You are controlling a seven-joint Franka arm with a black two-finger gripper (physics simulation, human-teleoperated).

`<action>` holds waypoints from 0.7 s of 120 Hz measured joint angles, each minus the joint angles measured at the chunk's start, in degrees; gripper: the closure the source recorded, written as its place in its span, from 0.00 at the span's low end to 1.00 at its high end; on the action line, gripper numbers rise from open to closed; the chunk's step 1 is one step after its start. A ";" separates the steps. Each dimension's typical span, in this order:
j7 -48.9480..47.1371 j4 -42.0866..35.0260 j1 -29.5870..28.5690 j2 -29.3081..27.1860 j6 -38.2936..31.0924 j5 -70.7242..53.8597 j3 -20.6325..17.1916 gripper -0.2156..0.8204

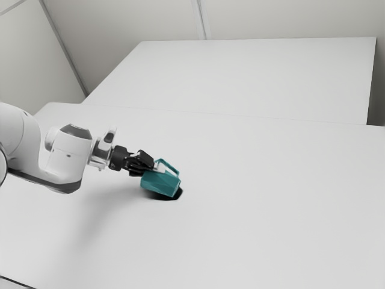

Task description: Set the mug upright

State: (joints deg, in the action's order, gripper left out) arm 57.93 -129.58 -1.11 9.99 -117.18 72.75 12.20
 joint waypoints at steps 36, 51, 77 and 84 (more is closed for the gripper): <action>0.36 2.53 0.47 -0.84 -1.16 -1.40 -1.57 0.95; -1.15 6.93 1.10 -0.81 -2.74 -9.11 -3.17 0.95; -8.11 15.27 1.60 -0.65 -3.38 -34.14 -5.01 0.96; -10.72 16.54 1.57 -0.45 -2.51 -42.01 -5.21 0.96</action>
State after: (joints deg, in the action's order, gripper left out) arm 47.21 -113.03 0.46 9.54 -119.70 30.73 6.99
